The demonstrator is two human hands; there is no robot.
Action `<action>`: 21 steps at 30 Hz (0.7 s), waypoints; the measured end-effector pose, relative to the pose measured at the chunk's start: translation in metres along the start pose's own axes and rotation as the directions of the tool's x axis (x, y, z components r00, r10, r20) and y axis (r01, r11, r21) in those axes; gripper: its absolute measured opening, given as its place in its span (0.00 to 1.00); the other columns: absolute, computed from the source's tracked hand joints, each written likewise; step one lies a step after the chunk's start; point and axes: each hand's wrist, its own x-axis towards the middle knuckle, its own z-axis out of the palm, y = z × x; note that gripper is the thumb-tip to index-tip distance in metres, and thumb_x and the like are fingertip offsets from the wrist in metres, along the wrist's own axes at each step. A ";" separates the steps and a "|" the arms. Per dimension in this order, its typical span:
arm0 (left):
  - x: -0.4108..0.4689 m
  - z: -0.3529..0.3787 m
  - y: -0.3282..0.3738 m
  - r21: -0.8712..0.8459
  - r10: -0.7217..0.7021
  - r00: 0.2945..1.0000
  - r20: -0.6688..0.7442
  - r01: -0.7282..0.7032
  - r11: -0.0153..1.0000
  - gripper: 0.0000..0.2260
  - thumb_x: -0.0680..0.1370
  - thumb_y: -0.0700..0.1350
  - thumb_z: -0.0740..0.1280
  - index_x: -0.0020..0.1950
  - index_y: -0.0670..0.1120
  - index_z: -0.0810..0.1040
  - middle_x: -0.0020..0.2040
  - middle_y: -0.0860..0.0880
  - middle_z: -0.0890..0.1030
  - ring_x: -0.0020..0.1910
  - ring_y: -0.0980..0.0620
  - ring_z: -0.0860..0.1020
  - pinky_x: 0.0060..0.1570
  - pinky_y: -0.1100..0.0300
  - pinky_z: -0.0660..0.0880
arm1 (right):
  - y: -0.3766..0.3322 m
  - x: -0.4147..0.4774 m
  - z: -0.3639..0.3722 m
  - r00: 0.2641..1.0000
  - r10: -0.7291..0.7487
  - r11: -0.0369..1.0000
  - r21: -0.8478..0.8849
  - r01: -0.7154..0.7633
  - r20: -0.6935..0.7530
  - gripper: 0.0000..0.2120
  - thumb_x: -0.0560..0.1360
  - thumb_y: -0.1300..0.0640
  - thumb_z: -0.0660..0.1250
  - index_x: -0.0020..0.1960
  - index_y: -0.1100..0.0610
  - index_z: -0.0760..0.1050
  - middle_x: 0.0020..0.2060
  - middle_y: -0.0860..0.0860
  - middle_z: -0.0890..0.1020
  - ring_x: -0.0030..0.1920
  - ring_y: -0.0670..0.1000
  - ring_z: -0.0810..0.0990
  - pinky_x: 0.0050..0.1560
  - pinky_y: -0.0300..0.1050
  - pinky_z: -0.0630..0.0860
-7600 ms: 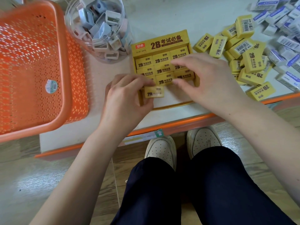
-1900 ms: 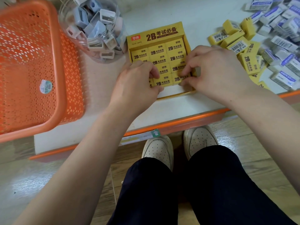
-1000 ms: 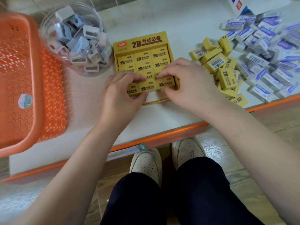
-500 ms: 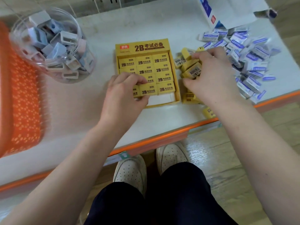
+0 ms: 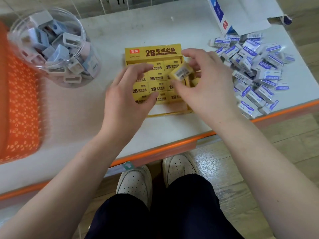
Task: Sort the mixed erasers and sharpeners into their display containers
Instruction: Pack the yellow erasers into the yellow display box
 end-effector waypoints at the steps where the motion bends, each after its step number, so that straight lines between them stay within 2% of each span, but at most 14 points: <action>1: 0.001 0.000 0.000 -0.014 0.020 1.000 0.011 -0.019 1.000 0.20 0.70 0.39 0.72 0.61 0.46 0.75 0.54 0.58 0.73 0.54 0.62 0.72 0.58 0.66 0.71 | -0.004 -0.002 0.004 1.000 -0.017 0.999 0.039 0.017 0.019 0.27 0.68 0.51 0.73 0.65 0.52 0.71 0.49 0.46 0.72 0.47 0.42 0.73 0.56 0.37 0.72; 3: 0.001 0.001 0.000 -0.023 0.073 0.996 0.041 -0.072 0.997 0.19 0.69 0.37 0.69 0.60 0.45 0.77 0.56 0.55 0.74 0.56 0.59 0.74 0.56 0.62 0.73 | -0.010 -0.007 0.010 0.998 -0.044 0.993 0.111 0.038 0.051 0.28 0.67 0.50 0.73 0.66 0.52 0.71 0.49 0.47 0.75 0.48 0.44 0.76 0.55 0.45 0.76; 5: -0.001 0.003 0.001 -0.048 0.096 0.995 0.042 -0.094 0.994 0.18 0.66 0.35 0.65 0.55 0.43 0.80 0.55 0.54 0.76 0.56 0.57 0.75 0.53 0.56 0.76 | -0.014 -0.011 0.014 0.994 -0.081 0.986 0.152 0.069 0.074 0.29 0.67 0.49 0.73 0.66 0.52 0.71 0.48 0.48 0.78 0.47 0.46 0.78 0.53 0.47 0.77; 7: -0.003 0.003 0.001 -0.066 0.080 0.997 0.021 -0.078 0.995 0.17 0.65 0.37 0.63 0.51 0.42 0.81 0.51 0.54 0.77 0.50 0.58 0.76 0.50 0.60 0.76 | -0.015 -0.015 0.015 0.989 -0.105 0.980 0.180 0.085 0.105 0.29 0.67 0.48 0.74 0.66 0.52 0.71 0.46 0.48 0.79 0.46 0.45 0.79 0.51 0.45 0.78; 9: -0.006 0.002 -0.002 0.001 0.063 0.998 -0.004 -0.063 0.998 0.14 0.67 0.42 0.64 0.50 0.43 0.82 0.47 0.57 0.78 0.46 0.58 0.76 0.47 0.67 0.73 | -0.013 -0.016 0.012 0.987 -0.112 0.976 0.198 0.088 0.114 0.27 0.68 0.45 0.72 0.65 0.51 0.71 0.46 0.46 0.80 0.45 0.44 0.79 0.50 0.42 0.77; 10: -0.007 0.002 -0.004 0.055 0.049 0.999 -0.017 -0.048 0.997 0.11 0.69 0.44 0.67 0.50 0.44 0.82 0.45 0.58 0.77 0.44 0.57 0.76 0.46 0.65 0.71 | -0.010 -0.015 0.010 0.989 -0.113 0.978 0.185 0.094 0.097 0.25 0.70 0.44 0.70 0.64 0.51 0.72 0.47 0.46 0.80 0.46 0.43 0.79 0.51 0.41 0.77; 12: -0.008 0.001 -0.008 0.138 -0.009 0.999 -0.041 0.014 0.990 0.11 0.70 0.49 0.71 0.50 0.47 0.82 0.41 0.63 0.74 0.43 0.55 0.73 0.48 0.60 0.69 | 0.001 -0.004 0.004 0.994 -0.107 0.991 0.081 0.105 0.030 0.19 0.74 0.48 0.64 0.64 0.53 0.73 0.50 0.47 0.80 0.51 0.46 0.78 0.54 0.39 0.72; 14: -0.006 0.000 -0.009 0.144 -0.070 0.997 -0.029 0.073 0.987 0.12 0.71 0.51 0.73 0.52 0.49 0.82 0.39 0.63 0.73 0.44 0.56 0.71 0.53 0.57 0.67 | 0.016 0.014 -0.001 0.998 -0.059 0.994 -0.097 0.058 -0.005 0.18 0.76 0.58 0.59 0.66 0.55 0.71 0.58 0.51 0.77 0.60 0.50 0.74 0.58 0.38 0.66; 17: -0.002 -0.001 -0.006 0.127 -0.113 0.994 0.014 0.110 0.986 0.13 0.73 0.51 0.72 0.56 0.51 0.79 0.39 0.58 0.76 0.45 0.54 0.72 0.53 0.58 0.66 | 0.033 0.036 -0.002 0.994 0.023 0.958 -0.287 0.009 0.110 0.23 0.76 0.64 0.55 0.71 0.57 0.65 0.68 0.54 0.70 0.68 0.54 0.66 0.68 0.46 0.62; 19: 0.002 -0.001 -0.005 0.139 -0.112 0.993 0.021 0.108 0.984 0.12 0.73 0.50 0.71 0.56 0.51 0.79 0.36 0.59 0.74 0.45 0.52 0.73 0.50 0.59 0.65 | 0.036 0.040 0.001 0.985 0.022 0.947 -0.320 0.034 0.170 0.23 0.77 0.64 0.55 0.71 0.57 0.65 0.68 0.55 0.69 0.68 0.54 0.66 0.69 0.49 0.62; 21: 0.003 0.000 -0.005 0.155 -0.114 0.993 0.026 0.109 0.982 0.11 0.74 0.50 0.71 0.55 0.51 0.79 0.34 0.61 0.71 0.45 0.50 0.73 0.48 0.60 0.63 | 0.035 0.038 0.003 0.989 -0.020 0.947 -0.314 0.066 0.147 0.21 0.77 0.64 0.55 0.70 0.57 0.68 0.66 0.54 0.71 0.66 0.54 0.69 0.67 0.48 0.64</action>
